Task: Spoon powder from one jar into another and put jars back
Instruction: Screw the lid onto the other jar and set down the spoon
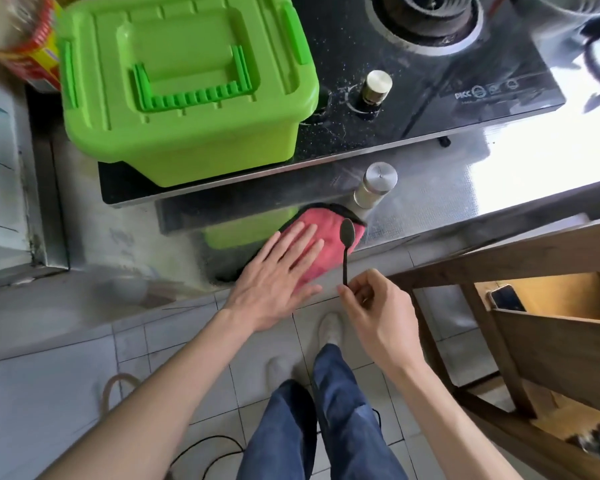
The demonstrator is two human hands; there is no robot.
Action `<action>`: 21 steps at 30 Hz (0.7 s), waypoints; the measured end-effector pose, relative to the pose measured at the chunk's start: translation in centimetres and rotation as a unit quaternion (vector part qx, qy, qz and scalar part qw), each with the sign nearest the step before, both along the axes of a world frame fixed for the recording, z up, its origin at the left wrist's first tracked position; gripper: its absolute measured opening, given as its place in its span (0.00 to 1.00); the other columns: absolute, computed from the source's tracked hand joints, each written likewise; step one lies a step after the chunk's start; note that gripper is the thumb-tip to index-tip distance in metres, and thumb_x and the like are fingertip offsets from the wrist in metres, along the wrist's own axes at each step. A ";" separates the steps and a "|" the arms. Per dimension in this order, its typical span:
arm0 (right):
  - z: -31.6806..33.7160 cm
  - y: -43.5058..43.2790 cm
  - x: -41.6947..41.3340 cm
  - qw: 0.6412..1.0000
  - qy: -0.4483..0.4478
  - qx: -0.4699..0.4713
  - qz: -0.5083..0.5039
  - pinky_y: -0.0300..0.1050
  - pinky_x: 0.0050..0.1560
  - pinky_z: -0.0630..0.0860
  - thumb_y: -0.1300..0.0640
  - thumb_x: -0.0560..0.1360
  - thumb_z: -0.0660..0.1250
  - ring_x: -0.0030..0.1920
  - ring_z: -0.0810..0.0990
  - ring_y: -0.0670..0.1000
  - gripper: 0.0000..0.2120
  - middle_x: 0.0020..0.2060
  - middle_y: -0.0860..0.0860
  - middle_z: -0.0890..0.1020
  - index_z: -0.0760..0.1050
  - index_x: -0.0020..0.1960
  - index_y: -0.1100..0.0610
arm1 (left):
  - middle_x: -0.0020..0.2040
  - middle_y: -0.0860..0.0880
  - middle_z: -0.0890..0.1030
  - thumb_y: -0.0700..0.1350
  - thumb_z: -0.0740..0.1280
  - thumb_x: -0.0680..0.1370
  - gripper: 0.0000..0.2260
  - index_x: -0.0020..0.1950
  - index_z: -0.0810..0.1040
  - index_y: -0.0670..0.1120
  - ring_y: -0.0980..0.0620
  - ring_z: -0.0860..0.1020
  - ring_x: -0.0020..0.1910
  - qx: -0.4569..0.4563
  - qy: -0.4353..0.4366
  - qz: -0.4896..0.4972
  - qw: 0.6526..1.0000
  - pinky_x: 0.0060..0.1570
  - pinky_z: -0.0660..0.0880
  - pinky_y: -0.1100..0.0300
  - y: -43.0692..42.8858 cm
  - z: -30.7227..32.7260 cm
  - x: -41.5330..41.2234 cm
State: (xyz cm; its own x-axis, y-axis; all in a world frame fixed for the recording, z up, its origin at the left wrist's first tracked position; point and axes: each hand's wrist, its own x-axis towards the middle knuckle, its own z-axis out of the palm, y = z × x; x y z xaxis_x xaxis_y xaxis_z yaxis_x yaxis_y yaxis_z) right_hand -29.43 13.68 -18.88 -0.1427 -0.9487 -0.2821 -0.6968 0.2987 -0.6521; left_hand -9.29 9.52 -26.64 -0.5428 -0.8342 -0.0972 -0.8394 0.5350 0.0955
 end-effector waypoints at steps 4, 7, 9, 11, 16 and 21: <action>-0.4 -0.6 0.7 0.997 -0.071 0.018 0.032 0.46 0.36 0.74 0.47 0.76 0.74 0.33 0.76 0.44 0.11 0.31 0.44 0.79 0.76 0.40 0.51 | 0.86 0.45 0.45 0.63 0.46 0.86 0.33 0.86 0.48 0.45 0.46 0.43 0.84 -0.014 0.013 0.237 0.971 0.82 0.51 0.43 2.3 -0.5 5.6; -0.8 -1.5 1.7 0.993 -0.102 0.041 0.046 0.46 0.38 0.75 0.48 0.76 0.74 0.33 0.76 0.43 0.10 0.32 0.45 0.81 0.78 0.41 0.52 | 0.85 0.41 0.49 0.63 0.44 0.86 0.34 0.85 0.51 0.42 0.42 0.47 0.84 -0.024 0.013 0.435 0.900 0.81 0.53 0.41 3.0 -0.5 6.5; -1.3 -2.4 2.7 0.989 -0.121 0.064 0.052 0.47 0.39 0.77 0.49 0.77 0.73 0.32 0.77 0.44 0.10 0.32 0.47 0.82 0.79 0.41 0.53 | 0.85 0.39 0.49 0.62 0.44 0.85 0.34 0.85 0.51 0.41 0.40 0.47 0.84 -0.022 0.022 0.473 0.881 0.80 0.53 0.39 2.6 -0.5 5.8; -1.8 -3.5 3.6 0.984 -0.151 0.083 0.055 0.45 0.37 0.77 0.51 0.78 0.73 0.30 0.77 0.44 0.10 0.31 0.48 0.82 0.80 0.41 0.55 | 0.85 0.39 0.49 0.61 0.45 0.85 0.34 0.85 0.51 0.40 0.39 0.47 0.84 -0.022 0.033 0.487 0.872 0.80 0.53 0.38 2.1 -0.7 5.1; -2.6 -6.0 6.3 0.969 -0.209 0.122 0.044 0.31 0.29 0.69 0.58 0.80 0.70 0.26 0.74 0.43 0.11 0.31 0.50 0.80 0.81 0.45 0.67 | 0.85 0.39 0.48 0.62 0.45 0.85 0.35 0.85 0.51 0.41 0.38 0.47 0.84 -0.017 0.034 0.481 0.876 0.80 0.52 0.39 2.1 -1.2 5.5; -3.5 -7.2 7.9 0.967 -0.206 0.144 0.046 0.33 0.31 0.72 0.59 0.80 0.70 0.26 0.75 0.45 0.12 0.35 0.54 0.82 0.81 0.48 0.70 | 0.85 0.39 0.49 0.63 0.46 0.85 0.35 0.85 0.51 0.42 0.39 0.47 0.84 -0.025 0.034 0.480 0.876 0.80 0.52 0.40 1.9 -1.3 5.6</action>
